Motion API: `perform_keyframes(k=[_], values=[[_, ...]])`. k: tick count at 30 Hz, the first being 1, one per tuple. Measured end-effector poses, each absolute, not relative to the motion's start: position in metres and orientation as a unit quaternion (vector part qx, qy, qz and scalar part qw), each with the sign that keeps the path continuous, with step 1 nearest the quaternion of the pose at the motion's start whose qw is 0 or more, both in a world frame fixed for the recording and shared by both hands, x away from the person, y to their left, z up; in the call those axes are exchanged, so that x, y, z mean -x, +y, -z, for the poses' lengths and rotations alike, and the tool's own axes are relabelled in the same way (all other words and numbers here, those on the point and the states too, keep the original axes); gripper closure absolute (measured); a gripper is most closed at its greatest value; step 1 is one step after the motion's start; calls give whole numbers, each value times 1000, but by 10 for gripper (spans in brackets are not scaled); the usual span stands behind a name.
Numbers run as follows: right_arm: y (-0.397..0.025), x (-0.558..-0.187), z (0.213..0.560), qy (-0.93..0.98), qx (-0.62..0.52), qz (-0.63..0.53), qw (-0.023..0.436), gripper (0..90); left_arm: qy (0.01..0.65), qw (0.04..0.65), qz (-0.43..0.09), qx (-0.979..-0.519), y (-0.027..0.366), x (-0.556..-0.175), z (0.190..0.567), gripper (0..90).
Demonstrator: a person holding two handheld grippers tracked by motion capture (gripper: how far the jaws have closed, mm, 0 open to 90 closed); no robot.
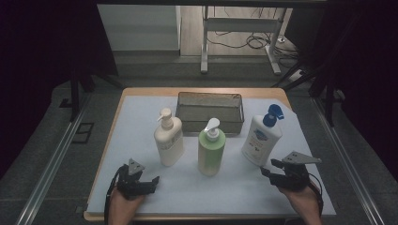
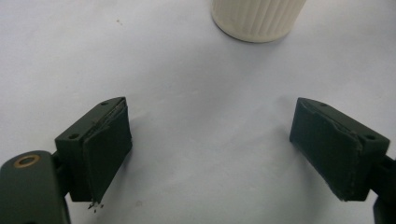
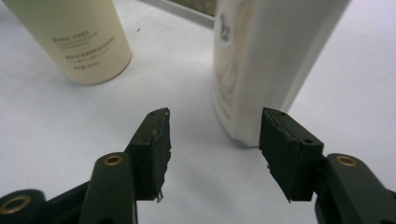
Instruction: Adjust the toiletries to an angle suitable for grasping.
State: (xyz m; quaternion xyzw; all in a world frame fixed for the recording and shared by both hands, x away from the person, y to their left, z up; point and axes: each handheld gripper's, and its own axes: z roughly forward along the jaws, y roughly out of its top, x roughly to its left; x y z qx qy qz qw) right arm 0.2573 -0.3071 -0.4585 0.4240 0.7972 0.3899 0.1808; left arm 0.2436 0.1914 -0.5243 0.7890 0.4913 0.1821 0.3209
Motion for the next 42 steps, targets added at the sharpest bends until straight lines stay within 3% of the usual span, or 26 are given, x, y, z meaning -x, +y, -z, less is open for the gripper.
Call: perform_keyframes(k=[23, 42], values=[[-313, -288, 424, 790, -428, -398, 187, 301, 492, 321, -182, -789, 191, -244, 524, 124], [-298, -318, 417, 794, -419, -399, 189, 230, 490, 321, -182, -790, 192, -244, 524, 124]])
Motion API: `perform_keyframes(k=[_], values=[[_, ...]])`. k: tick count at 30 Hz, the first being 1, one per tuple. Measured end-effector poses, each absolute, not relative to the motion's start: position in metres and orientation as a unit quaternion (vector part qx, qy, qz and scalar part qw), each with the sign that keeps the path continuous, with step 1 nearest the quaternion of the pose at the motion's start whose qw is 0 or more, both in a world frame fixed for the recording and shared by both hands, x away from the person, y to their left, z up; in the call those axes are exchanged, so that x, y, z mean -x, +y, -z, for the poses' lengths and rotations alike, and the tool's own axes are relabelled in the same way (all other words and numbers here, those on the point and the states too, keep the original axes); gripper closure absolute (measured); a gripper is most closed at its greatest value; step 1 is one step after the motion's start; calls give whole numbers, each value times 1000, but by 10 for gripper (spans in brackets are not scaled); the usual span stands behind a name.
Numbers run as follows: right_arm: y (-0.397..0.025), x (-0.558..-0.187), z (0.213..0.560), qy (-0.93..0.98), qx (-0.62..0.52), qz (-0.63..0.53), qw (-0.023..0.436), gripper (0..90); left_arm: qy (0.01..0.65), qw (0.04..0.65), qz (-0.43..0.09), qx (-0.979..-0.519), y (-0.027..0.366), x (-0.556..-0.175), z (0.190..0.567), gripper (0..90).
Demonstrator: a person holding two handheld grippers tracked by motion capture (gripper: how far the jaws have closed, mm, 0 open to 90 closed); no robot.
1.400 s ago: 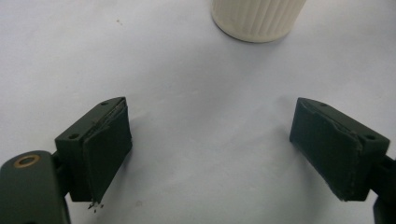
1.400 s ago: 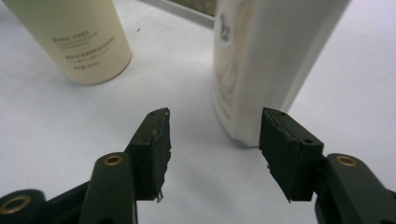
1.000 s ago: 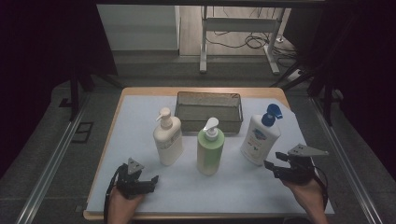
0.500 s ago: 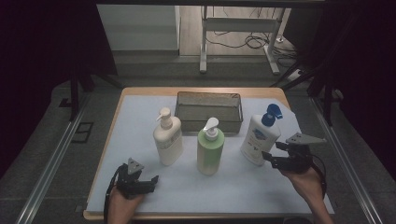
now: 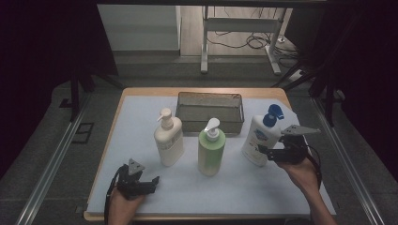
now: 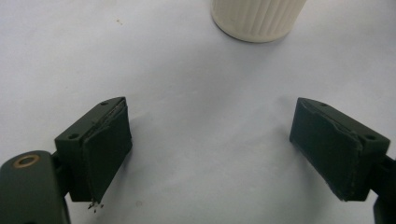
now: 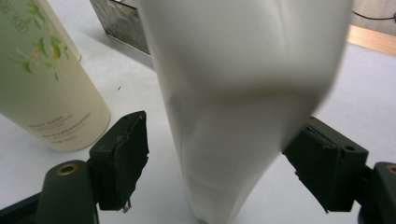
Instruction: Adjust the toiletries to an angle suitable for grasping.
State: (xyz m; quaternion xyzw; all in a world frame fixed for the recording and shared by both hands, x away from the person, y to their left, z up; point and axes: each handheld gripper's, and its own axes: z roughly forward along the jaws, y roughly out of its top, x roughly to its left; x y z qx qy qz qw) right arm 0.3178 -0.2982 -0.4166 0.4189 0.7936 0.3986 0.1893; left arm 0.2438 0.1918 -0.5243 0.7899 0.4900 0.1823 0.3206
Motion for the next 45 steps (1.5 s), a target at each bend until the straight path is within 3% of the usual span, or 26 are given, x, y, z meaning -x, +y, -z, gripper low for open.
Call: perform_keyframes(k=[19, 27, 45], values=[[-279, -335, 421, 809, -399, -381, 202, 283, 491, 321, -182, -789, 192, -244, 524, 124], [-281, -337, 425, 807, -402, -381, 206, 370, 491, 321, -182, -789, 192, -244, 524, 124], [-283, -329, 422, 790, -421, -398, 200, 400, 491, 321, -181, -789, 192, -244, 524, 124]])
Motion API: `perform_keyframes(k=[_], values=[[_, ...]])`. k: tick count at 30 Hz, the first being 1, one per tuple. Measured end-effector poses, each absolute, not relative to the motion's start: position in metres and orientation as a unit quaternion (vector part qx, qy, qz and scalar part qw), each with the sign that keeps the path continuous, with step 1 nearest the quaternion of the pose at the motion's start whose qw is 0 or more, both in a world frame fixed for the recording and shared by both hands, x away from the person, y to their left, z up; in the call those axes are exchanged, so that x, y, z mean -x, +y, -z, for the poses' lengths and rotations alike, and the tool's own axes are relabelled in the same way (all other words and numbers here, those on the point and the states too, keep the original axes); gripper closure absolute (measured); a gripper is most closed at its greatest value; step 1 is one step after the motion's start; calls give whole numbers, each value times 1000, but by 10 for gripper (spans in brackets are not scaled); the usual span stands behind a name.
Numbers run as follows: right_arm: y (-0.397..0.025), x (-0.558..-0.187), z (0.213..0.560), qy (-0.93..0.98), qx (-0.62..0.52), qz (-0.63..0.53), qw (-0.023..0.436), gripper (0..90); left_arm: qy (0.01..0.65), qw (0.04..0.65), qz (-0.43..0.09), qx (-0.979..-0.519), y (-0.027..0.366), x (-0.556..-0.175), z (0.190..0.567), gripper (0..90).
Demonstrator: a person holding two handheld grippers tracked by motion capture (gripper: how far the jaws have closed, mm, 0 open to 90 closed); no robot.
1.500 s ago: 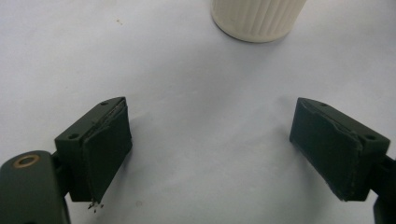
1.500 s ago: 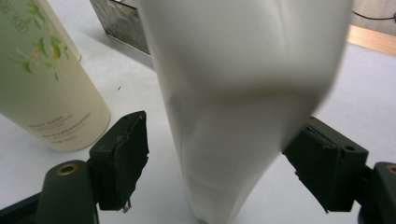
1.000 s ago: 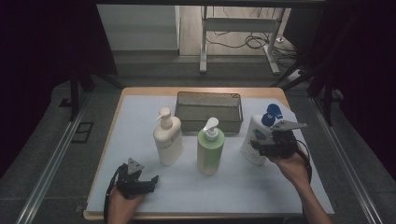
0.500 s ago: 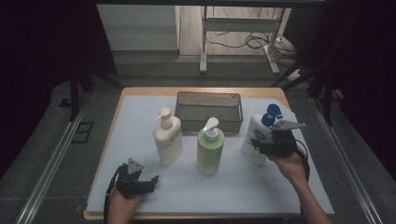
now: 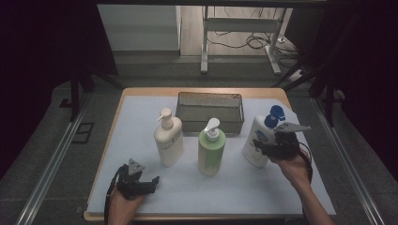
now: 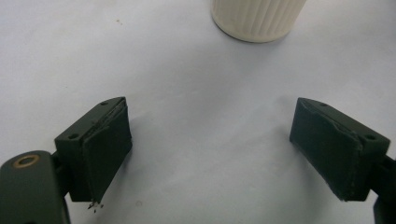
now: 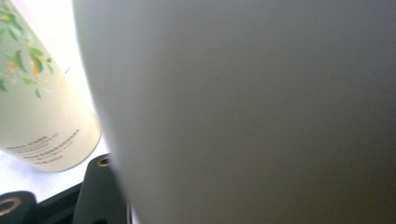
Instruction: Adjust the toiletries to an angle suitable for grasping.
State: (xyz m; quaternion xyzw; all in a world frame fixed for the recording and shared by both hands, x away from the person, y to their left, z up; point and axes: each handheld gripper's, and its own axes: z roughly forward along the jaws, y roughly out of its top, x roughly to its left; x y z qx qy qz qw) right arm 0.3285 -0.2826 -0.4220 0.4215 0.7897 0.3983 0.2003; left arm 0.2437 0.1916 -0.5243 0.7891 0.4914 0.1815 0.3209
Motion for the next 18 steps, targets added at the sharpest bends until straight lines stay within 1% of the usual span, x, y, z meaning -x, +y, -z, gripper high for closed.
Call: perform_keyframes(k=[18], values=[[-269, -331, 387, 795, -404, -405, 201, 402, 492, 322, -183, -788, 192, -244, 524, 123]])
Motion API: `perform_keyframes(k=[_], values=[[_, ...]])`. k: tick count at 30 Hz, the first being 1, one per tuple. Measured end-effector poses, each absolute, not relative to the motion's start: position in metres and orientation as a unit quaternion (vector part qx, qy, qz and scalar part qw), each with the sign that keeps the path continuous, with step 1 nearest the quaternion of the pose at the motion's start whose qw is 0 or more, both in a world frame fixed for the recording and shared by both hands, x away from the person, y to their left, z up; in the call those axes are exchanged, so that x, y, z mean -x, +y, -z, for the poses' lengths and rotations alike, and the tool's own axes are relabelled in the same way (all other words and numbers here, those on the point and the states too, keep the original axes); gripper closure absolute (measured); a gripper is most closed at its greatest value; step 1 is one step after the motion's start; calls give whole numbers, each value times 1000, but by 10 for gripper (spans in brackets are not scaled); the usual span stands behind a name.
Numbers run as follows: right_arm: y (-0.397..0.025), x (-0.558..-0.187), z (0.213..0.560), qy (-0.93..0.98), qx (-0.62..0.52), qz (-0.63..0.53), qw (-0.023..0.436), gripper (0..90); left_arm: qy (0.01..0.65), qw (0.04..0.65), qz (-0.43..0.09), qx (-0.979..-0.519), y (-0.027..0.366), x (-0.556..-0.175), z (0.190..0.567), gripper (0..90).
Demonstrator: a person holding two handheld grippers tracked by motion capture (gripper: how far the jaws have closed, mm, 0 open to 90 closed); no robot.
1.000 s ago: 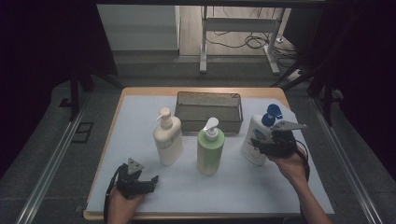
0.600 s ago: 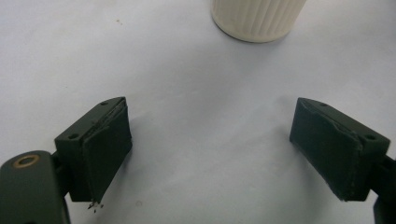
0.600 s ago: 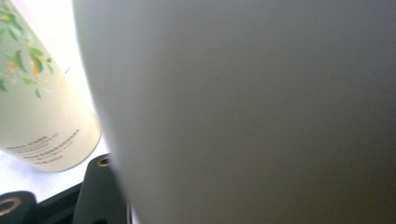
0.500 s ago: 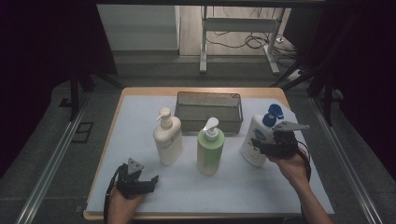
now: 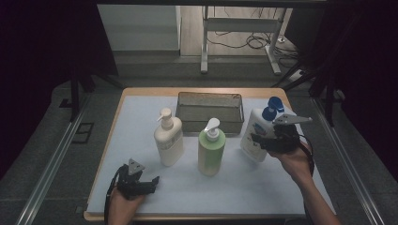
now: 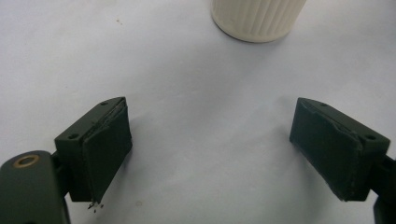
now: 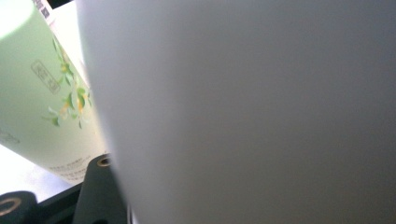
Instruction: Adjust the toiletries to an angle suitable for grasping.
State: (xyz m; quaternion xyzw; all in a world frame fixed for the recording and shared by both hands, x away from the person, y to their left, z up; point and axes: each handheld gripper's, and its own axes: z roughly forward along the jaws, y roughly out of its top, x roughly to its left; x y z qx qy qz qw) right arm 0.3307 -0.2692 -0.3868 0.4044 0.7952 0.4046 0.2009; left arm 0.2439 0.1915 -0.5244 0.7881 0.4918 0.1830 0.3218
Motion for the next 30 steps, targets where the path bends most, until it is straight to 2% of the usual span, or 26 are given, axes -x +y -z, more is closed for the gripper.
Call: perform_keyframes(k=[30], values=[[-228, -364, 350, 796, -391, -416, 200, 403, 490, 320, -182, -790, 192, -244, 524, 123]])
